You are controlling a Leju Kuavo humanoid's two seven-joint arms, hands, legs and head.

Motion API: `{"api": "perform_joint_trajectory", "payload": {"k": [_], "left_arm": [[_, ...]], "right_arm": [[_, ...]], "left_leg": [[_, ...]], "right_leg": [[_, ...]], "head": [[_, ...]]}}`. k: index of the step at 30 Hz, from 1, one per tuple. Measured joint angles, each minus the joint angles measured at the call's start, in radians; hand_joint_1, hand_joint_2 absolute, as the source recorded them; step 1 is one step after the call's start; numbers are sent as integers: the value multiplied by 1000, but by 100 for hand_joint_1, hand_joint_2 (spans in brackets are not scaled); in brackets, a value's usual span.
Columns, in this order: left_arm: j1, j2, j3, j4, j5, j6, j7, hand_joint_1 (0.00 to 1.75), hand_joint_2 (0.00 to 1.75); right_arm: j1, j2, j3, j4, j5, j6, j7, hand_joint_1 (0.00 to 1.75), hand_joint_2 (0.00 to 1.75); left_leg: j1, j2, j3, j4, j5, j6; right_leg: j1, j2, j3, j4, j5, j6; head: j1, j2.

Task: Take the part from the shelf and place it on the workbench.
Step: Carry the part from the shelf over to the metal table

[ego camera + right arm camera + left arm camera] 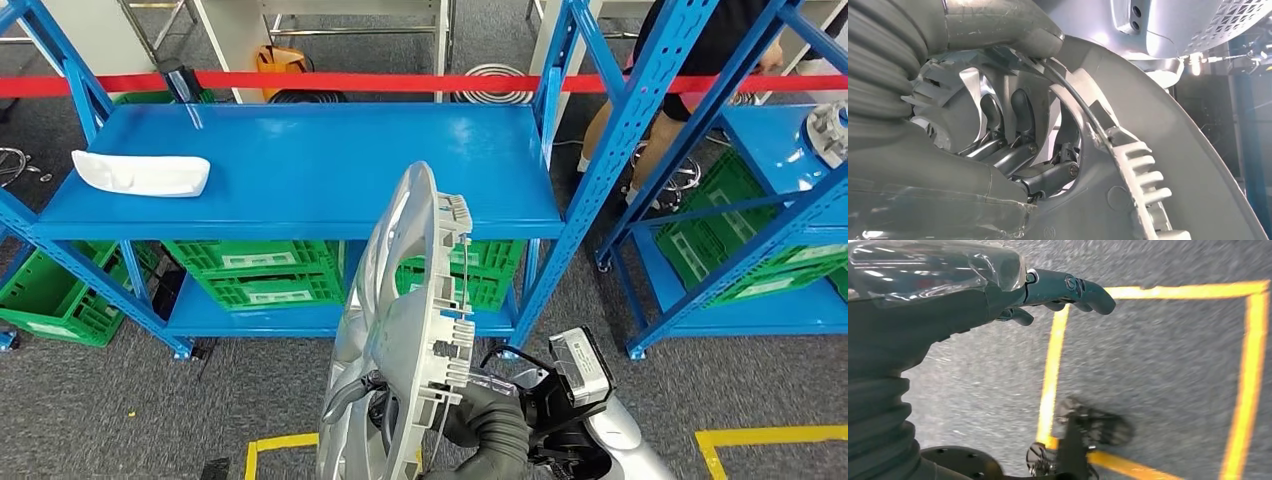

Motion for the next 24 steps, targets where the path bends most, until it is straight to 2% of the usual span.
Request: {"api": "perform_joint_trajectory", "payload": {"k": [1, 2, 3, 4, 5, 7, 8, 9, 10, 11, 12, 13, 14, 15, 16, 17, 18, 19, 20, 22, 23, 24], "left_arm": [[0, 1, -5, 1, -3, -11, 6, 0, 175], [1, 2, -9, 3, -5, -20, 10, 0, 175], [1, 4, -12, 4, -6, -27, 12, 0, 175], [1, 6, -15, 5, -8, -34, 13, 0, 175], [2, 9, -17, 7, -9, -39, 13, 0, 175], [4, 16, -21, 12, -12, -50, 16, 0, 175], [5, 19, -24, 14, -12, -56, 18, 0, 175], [7, 23, -26, 16, -12, -63, 21, 0, 175], [8, 25, -28, 17, -12, -74, 24, 0, 175], [8, 28, -30, 17, -13, -90, 29, 0, 175], [7, 32, -32, 17, -13, -111, 35, 0, 175], [7, 35, -35, 17, -14, -137, 41, 0, 175], [6, 38, -38, 17, -15, -163, 48, 0, 175], [6, 41, -42, 17, -15, -186, 53, 0, 175], [5, 45, -44, 17, -17, -204, 56, 0, 175], [3, 49, -46, 17, -18, -217, 59, 0, 175], [0, 53, -47, 18, -20, -225, 60, 0, 175], [-3, 57, -48, 18, -21, -232, 61, 0, 175], [-6, 60, -50, 18, -23, -237, 61, 0, 175], [-9, 64, -55, 19, -25, -243, 61, 0, 175], [-11, 65, -59, 20, -26, -245, 62, 0, 175], [-13, 65, -61, 21, -27, -246, 63, 0, 175]], "right_arm": [[-2, 0, 0, 0, 0, 1, -1, 175, 175], [-4, 1, 0, 0, 0, 2, -2, 175, 175], [-7, 2, 0, 0, 0, 3, -3, 175, 175], [-10, 4, 0, 0, -1, 4, -4, 175, 175], [-11, 5, 0, 0, 0, 7, -6, 175, 175], [-11, 6, -1, 1, 0, 11, -8, 175, 175], [-12, 6, -1, 2, 0, 13, -9, 175, 175], [-12, 7, -1, 2, 1, 15, -9, 175, 175], [-12, 8, -2, 2, 1, 16, -9, 175, 175], [-12, 8, -2, 3, 1, 17, -10, 175, 175], [-12, 8, -2, 3, 1, 18, -10, 175, 175], [-12, 8, -2, 4, 2, 19, -10, 175, 175], [-12, 8, -2, 5, 3, 21, -10, 175, 175], [-12, 8, -2, 5, 4, 21, -10, 175, 175], [-12, 7, -2, 6, 6, 22, -10, 175, 175], [-12, 7, -3, 6, 8, 22, -10, 175, 175], [-12, 7, -3, 6, 10, 22, -11, 175, 175], [-12, 7, -3, 6, 11, 22, -12, 175, 175], [-12, 6, -4, 6, 13, 22, -13, 175, 175], [-9, 5, -5, 6, 17, 22, -16, 175, 175], [-6, 3, -8, 6, 20, 22, -17, 175, 175], [-3, 2, -10, 6, 22, 22, -17, 175, 175]], "left_leg": [[0, 0, -17, 6, 10, -4], [-2, 0, -33, 15, 17, -8], [-3, -1, -46, 24, 25, -13], [-4, 0, -55, 29, 34, -19], [-4, 0, -61, 31, 43, -25], [1, -1, -71, 31, 54, -39], [4, -3, -79, 41, 36, -46], [6, -4, -89, 68, -4, -53], [9, -5, -102, 114, -60, -59], [9, -6, -115, 177, -115, -65], [10, -6, -126, 243, -153, -69], [10, -6, -128, 297, -165, -72], [11, -6, -118, 322, -153, -73], [12, -6, -91, 314, -126, -73], [13, -7, -46, 269, -102, -70], [13, -10, 13, 199, -94, -65], [11, -12, 70, 121, -101, -58], [8, -15, 111, 61, -114, -51], [4, -16, 132, 24, -126, -42], [0, -13, 129, 6, -114, -23], [0, -10, 121, 1, -101, -13], [2, -7, 110, -3, -86, -3]], "right_leg": [[-2, 0, 49, -56, 19, 8], [-2, 0, 109, -135, 22, 8], [-1, 0, 161, -210, 13, 2], [1, 0, 195, -265, 0, -6], [4, 1, 208, -294, -10, -15], [4, 0, 192, -296, 0, -30], [2, -1, 182, -296, 11, -40], [-2, -2, 171, -297, 23, -49], [-3, -3, 160, -297, 36, -55], [-2, -3, 147, -296, 48, -59], [-2, -4, 133, -294, 61, -59], [-2, -4, 118, -292, 74, -59], [-1, -3, 100, -289, 85, -57], [-1, -3, 84, -285, 95, -54], [-1, -2, 69, -281, 104, -51], [0, 0, 57, -278, 113, -47], [1, 0, 49, -276, 121, -42], [3, -1, 44, -276, 131, -35], [3, -3, 41, -277, 140, -28], [2, -4, 35, -280, 155, -15], [1, -3, 27, -272, 147, -14], [2, -1, 14, -249, 122, -17]], "head": [[0, 0], [0, 0], [-1, 0], [-1, 0], [-2, 0], [-2, 0], [-2, 0], [-1, 0], [-2, 0], [-2, 0], [-2, 0], [-2, 0], [-2, 0], [-2, 0], [-2, 0], [-2, 0], [-2, 0], [-2, 0], [-2, 0], [-2, 0], [-2, 0], [-1, 0]]}}
